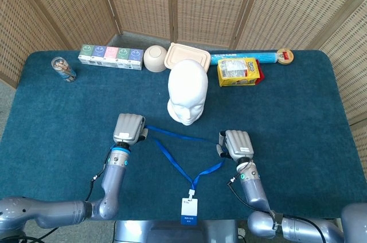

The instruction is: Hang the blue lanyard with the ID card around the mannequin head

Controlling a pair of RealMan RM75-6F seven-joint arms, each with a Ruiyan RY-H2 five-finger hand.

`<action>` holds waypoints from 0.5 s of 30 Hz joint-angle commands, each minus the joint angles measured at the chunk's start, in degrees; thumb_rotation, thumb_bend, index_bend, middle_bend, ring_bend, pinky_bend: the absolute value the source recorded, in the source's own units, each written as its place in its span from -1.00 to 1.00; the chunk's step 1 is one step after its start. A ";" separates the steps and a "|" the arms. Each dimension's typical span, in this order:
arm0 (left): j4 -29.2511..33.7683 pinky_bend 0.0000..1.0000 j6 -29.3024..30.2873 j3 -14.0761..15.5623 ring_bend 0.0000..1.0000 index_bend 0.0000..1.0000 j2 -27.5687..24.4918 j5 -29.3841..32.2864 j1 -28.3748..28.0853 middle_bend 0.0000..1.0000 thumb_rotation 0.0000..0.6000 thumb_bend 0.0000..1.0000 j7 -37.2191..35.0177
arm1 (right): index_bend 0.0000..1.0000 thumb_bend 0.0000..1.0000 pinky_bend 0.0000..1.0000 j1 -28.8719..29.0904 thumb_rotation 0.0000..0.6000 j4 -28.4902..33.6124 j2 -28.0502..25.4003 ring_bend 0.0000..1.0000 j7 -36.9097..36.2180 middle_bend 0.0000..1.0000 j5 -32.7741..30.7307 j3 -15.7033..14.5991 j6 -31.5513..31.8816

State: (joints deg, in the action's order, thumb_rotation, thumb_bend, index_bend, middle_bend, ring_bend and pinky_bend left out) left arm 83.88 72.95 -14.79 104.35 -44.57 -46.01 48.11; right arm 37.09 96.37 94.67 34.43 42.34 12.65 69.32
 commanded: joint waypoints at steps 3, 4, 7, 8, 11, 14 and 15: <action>2.99 1.00 1.31 1.14 1.00 0.42 -2.12 -3.21 1.48 1.00 0.63 -0.04 -2.03 | 0.30 0.04 1.00 -0.70 0.97 3.92 -1.83 1.00 -1.05 1.00 2.50 0.13 1.42; 3.67 1.00 1.58 1.32 1.00 0.42 -2.54 -3.99 1.74 1.00 0.63 -0.05 -2.45 | 0.30 0.04 1.00 -0.75 0.97 4.83 -2.20 1.00 -1.03 1.00 3.14 0.16 1.79; 4.76 1.00 2.06 1.64 1.00 0.42 -3.32 -5.25 2.18 1.00 0.62 -0.04 -2.97 | 0.30 0.04 1.00 -0.94 0.97 6.33 -2.86 1.00 -1.17 1.00 3.88 0.17 2.27; 5.16 1.00 2.27 1.72 1.00 0.42 -3.62 -5.77 2.35 1.00 0.63 -0.04 -3.20 | 0.30 0.04 1.00 -1.01 0.97 6.95 -3.16 1.00 -1.20 1.00 4.17 0.22 2.49; 7.35 1.00 3.31 1.95 1.00 0.42 -4.85 -7.62 3.17 1.00 0.63 -0.05 -4.24 | 0.31 0.04 1.00 -1.28 0.98 9.50 -4.41 1.00 -1.31 1.00 5.44 0.34 3.30; 9.04 1.00 3.93 1.81 1.00 0.42 -5.91 -8.93 3.68 1.00 0.63 -0.05 -5.03 | 0.31 0.04 1.00 -1.51 0.98 11.19 -5.41 1.00 -1.68 1.00 6.17 0.45 3.59; 9.63 1.00 4.21 1.78 1.00 0.42 -6.27 -9.44 3.85 1.00 0.62 -0.05 -5.25 | 0.31 0.04 1.00 -1.61 0.98 11.71 -5.75 1.00 -1.85 1.00 6.48 0.50 3.74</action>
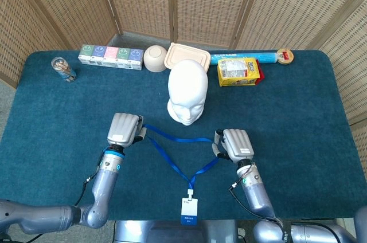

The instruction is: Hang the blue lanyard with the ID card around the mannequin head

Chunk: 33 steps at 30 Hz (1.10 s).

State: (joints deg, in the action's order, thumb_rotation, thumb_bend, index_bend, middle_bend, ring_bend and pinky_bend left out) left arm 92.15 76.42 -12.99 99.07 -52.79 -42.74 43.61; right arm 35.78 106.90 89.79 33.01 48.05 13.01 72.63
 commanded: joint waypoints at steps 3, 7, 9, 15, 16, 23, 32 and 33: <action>3.36 1.00 1.75 0.00 1.00 0.42 -2.23 -3.08 1.17 1.00 0.63 -0.04 -1.35 | 0.31 0.04 1.00 -0.61 0.97 3.01 -2.04 1.00 -0.90 1.00 1.86 0.26 0.95; 5.71 1.00 2.88 -0.04 1.00 0.42 -3.75 -5.14 1.77 1.00 0.63 -0.04 -1.74 | 0.31 0.04 1.00 -1.01 0.97 5.47 -3.57 1.00 -1.87 1.00 3.39 0.61 1.45; 7.57 1.00 3.62 -0.41 1.00 0.42 -4.91 -6.19 2.13 1.00 0.63 -0.05 -1.93 | 0.31 0.04 1.00 -1.20 0.98 7.37 -4.86 1.00 -2.13 1.00 4.48 0.95 1.91; 11.57 1.00 4.26 -1.79 1.00 0.42 -7.57 -6.92 2.87 1.00 0.65 -0.04 -2.66 | 0.32 0.04 1.00 -1.53 0.98 11.36 -8.05 1.00 -3.66 1.00 5.81 2.32 2.24; 12.22 1.00 4.31 -2.11 1.00 0.42 -8.01 -6.97 2.94 1.00 0.65 -0.04 -2.87 | 0.32 0.04 1.00 -1.56 0.98 11.93 -8.61 1.00 -3.89 1.00 5.97 2.56 2.23; 17.20 1.00 5.06 -4.22 1.00 0.43 -11.32 -7.89 3.34 1.00 0.62 -0.05 -3.64 | 0.32 0.04 1.00 -1.72 0.98 15.98 -12.51 1.00 -5.39 1.00 6.87 4.63 2.71; 22.21 1.00 5.69 -6.88 1.00 0.43 -14.69 -7.79 2.92 1.00 0.63 -0.05 -2.57 | 0.32 0.04 1.00 -0.98 0.98 19.09 -16.49 1.00 -7.76 1.00 5.75 7.42 1.61; 22.73 1.00 5.71 -7.22 1.00 0.42 -15.02 -7.62 2.81 1.00 0.62 -0.05 -2.44 | 0.32 0.04 1.00 -0.77 0.97 19.30 -16.93 1.00 -7.97 1.00 5.48 7.87 1.46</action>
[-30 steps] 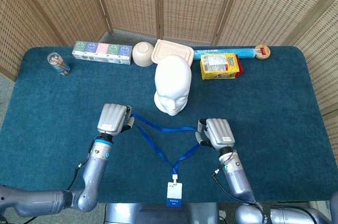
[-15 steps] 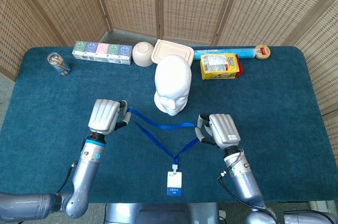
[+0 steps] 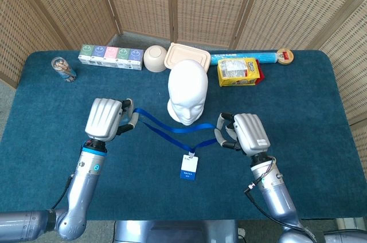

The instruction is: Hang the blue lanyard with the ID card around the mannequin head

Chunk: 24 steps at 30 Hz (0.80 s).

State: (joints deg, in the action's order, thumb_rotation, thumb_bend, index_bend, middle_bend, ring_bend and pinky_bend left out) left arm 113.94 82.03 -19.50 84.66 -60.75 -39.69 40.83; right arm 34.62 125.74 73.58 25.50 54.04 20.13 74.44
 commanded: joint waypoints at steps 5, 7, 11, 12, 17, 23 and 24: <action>2.68 1.00 0.42 -1.94 1.00 0.42 -1.85 0.98 -0.86 1.00 0.63 -0.05 1.64 | 0.32 0.04 1.00 1.31 0.99 1.26 -2.56 1.00 -1.87 1.00 -2.50 2.73 -1.33; 3.23 1.00 0.53 -2.61 1.00 0.43 -2.27 1.57 -1.11 1.00 0.64 -0.05 1.94 | 0.32 0.04 1.00 1.80 0.99 1.35 -3.22 1.00 -2.80 1.00 -3.65 3.76 -1.94; 3.89 1.00 0.66 -3.93 1.00 0.43 -3.09 3.17 -1.53 1.00 0.64 -0.05 2.13 | 0.32 0.05 1.00 3.06 0.99 1.02 -4.55 1.00 -4.13 1.00 -6.23 5.56 -3.47; 3.98 1.00 0.64 -4.32 1.00 0.43 -3.35 3.72 -1.67 1.00 0.64 -0.04 2.14 | 0.33 0.05 1.00 3.48 0.99 0.92 -4.98 1.00 -4.29 1.00 -6.97 6.03 -3.87; 3.61 1.00 0.08 -5.52 1.00 0.42 -4.24 6.13 -2.44 1.00 0.63 -0.04 2.17 | 0.32 0.05 1.00 5.50 1.00 0.12 -6.18 1.00 -5.44 1.00 -10.48 7.96 -5.70; 2.33 1.00 -0.62 -7.32 1.00 0.42 -5.17 8.68 -3.67 1.00 0.63 -0.05 1.43 | 0.33 0.05 1.00 7.90 1.00 -1.02 -7.40 1.00 -6.26 1.00 -13.87 9.68 -6.99; 2.15 1.00 -0.78 -7.54 1.00 0.43 -5.36 9.06 -3.90 1.00 0.64 -0.04 1.37 | 0.33 0.05 1.00 8.27 1.00 -1.24 -7.56 1.00 -6.35 1.00 -14.32 9.88 -7.08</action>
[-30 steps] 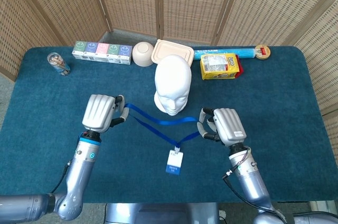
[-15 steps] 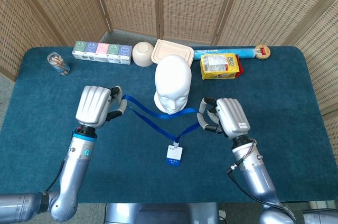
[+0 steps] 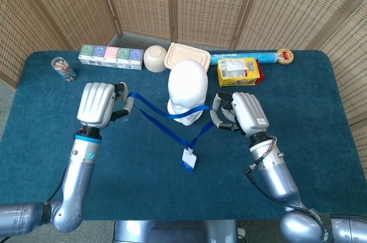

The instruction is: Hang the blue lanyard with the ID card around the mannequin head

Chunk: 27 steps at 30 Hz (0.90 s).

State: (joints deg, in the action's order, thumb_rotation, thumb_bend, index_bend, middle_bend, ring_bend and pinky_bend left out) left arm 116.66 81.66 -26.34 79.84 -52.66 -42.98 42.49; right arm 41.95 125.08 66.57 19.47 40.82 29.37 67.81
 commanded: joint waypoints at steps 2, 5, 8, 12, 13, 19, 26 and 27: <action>-1.13 1.00 -0.79 -1.30 1.00 0.43 -0.80 1.81 -1.20 1.00 0.63 -0.05 -0.68 | 0.33 0.05 1.00 1.86 1.00 -1.43 -0.89 1.00 -0.87 1.00 -2.41 1.31 -0.92; -2.09 1.00 -1.23 -1.81 1.00 0.43 -0.83 2.85 -2.13 1.00 0.63 -0.05 -1.02 | 0.33 0.05 1.00 3.10 1.00 -3.09 -1.42 1.00 -1.37 1.00 -4.21 1.88 -1.70; -2.96 1.00 -1.47 -2.23 1.00 0.43 -0.85 3.97 -3.02 1.00 0.63 -0.05 -1.11 | 0.33 0.05 1.00 4.22 1.00 -4.51 -1.92 1.00 -2.29 1.00 -5.85 2.42 -2.88; -3.93 1.00 -1.90 -2.81 1.00 0.42 -0.93 5.41 -4.11 1.00 0.63 -0.04 -1.31 | 0.34 0.05 1.00 5.32 1.00 -5.84 -2.35 1.00 -2.92 1.00 -6.94 2.64 -3.50; -4.23 1.00 -1.98 -2.91 1.00 0.43 -0.94 5.68 -4.42 1.00 0.63 -0.04 -1.25 | 0.34 0.05 1.00 5.56 1.00 -6.15 -2.43 1.00 -3.11 1.00 -7.13 2.67 -3.67; -6.34 1.00 -2.67 -3.70 1.00 0.42 -0.85 7.67 -6.28 1.00 0.63 -0.04 -1.01 | 0.35 0.06 1.00 6.49 1.00 -7.86 -3.20 1.00 -3.89 1.00 -7.94 2.54 -4.49; -8.79 1.00 -3.95 -4.29 1.00 0.43 -0.93 10.32 -8.02 1.00 0.64 -0.05 -1.42 | 0.35 0.06 1.00 7.35 1.00 -10.35 -3.77 1.00 -4.54 1.00 -8.79 1.90 -5.35; -9.21 1.00 -4.15 -4.35 1.00 0.43 -0.90 10.60 -8.25 1.00 0.64 -0.04 -1.45 | 0.35 0.06 1.00 7.52 1.00 -10.75 -3.80 1.00 -4.59 1.00 -8.93 1.89 -5.54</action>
State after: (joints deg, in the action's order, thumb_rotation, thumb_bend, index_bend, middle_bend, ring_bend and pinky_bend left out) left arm 107.95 77.85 -30.55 78.95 -42.49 -50.86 41.15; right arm 49.16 114.93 62.91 14.95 32.13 31.41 62.61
